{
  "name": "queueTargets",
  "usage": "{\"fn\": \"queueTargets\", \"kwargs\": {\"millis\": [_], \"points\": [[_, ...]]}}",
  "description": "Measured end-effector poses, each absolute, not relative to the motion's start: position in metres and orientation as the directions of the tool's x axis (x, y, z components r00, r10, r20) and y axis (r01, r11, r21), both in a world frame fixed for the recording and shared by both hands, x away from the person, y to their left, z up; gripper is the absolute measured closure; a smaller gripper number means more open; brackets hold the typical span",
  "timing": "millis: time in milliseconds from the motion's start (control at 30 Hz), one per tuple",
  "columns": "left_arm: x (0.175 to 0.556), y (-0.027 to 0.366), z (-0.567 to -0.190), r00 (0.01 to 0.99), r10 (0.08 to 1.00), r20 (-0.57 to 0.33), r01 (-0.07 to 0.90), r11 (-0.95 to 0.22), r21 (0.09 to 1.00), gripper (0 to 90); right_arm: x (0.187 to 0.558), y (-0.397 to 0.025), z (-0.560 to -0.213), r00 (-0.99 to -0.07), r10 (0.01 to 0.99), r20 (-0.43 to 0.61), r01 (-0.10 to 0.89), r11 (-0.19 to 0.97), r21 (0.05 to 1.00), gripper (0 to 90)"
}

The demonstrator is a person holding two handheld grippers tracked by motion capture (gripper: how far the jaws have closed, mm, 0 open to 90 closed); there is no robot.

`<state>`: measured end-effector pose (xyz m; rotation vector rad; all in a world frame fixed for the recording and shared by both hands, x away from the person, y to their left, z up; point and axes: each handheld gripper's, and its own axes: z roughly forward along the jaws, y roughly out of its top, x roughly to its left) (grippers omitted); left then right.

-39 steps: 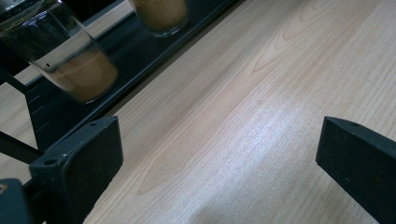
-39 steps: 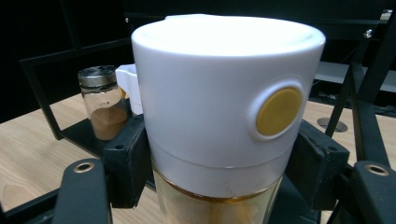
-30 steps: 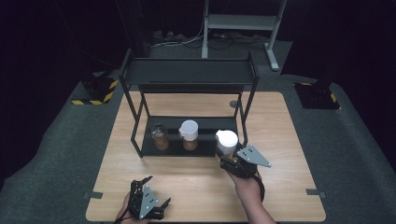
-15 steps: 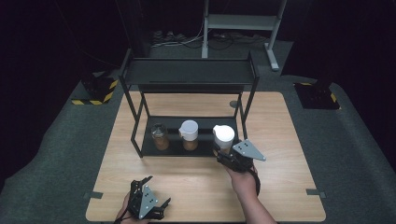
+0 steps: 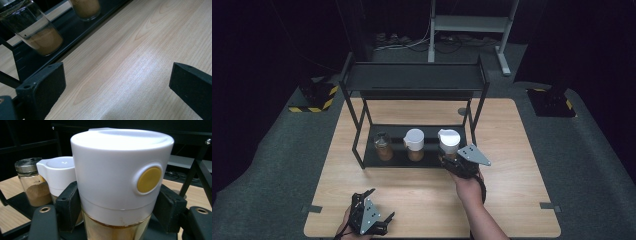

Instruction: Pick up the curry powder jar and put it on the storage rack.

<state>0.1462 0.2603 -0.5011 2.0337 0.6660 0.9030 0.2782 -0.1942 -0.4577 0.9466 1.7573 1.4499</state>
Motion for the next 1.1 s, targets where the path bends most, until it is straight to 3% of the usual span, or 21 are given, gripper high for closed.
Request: {"fn": "queueTargets", "kwargs": {"millis": [1100], "points": [[0.146,0.263,-0.502,0.608,0.71,0.356,0.135,-0.534,0.835,1.0,0.308,-0.171,-0.473,-0.481,0.876,-0.037,0.167,0.133,0.977,30.5]]}}
